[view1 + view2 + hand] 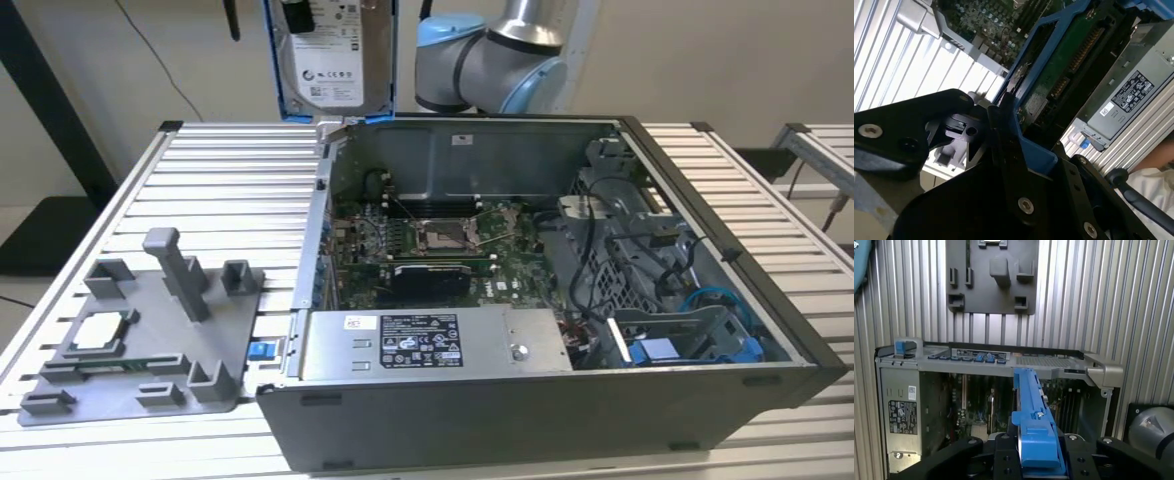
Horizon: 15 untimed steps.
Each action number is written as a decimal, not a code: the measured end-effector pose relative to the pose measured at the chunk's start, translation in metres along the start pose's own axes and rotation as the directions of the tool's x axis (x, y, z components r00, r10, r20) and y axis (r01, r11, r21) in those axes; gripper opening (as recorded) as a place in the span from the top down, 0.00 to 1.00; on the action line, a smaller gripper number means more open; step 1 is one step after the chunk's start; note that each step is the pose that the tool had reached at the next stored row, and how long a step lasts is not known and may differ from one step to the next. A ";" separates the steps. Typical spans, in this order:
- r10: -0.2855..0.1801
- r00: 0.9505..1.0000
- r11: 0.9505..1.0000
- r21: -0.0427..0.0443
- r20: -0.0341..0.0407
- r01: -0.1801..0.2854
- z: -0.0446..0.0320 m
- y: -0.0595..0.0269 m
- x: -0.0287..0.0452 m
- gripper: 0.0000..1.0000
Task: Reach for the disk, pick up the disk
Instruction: 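Pick up the disk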
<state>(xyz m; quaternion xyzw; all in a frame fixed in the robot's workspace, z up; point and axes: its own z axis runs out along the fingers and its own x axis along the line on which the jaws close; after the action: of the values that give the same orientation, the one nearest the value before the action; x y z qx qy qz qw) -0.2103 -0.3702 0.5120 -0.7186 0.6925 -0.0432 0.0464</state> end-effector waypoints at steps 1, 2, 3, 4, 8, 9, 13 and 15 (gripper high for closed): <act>0.000 1.000 1.000 0.000 0.000 0.000 0.0003 -0.0024 0.0001 1.00; 0.000 1.000 1.000 0.000 0.000 0.000 0.0006 -0.0050 0.0002 1.00; 0.000 1.000 1.000 0.000 0.000 0.000 0.0009 -0.0074 0.0003 1.00; 0.000 1.000 1.000 0.000 0.000 0.000 0.0012 -0.0095 0.0004 1.00; 0.000 1.000 1.000 0.000 0.000 0.000 0.0022 -0.0179 0.0007 1.00; 0.000 1.000 1.000 0.000 0.000 0.000 0.0025 -0.0199 0.0007 1.00; 0.000 1.000 1.000 0.000 0.000 0.000 0.0036 -0.0281 0.0010 1.00; 0.000 1.000 1.000 0.000 0.000 0.000 0.0041 -0.0321 0.0012 1.00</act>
<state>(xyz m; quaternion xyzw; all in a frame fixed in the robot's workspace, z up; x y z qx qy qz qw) -0.1780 -0.3701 0.5120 -0.7187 0.6925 -0.0432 0.0463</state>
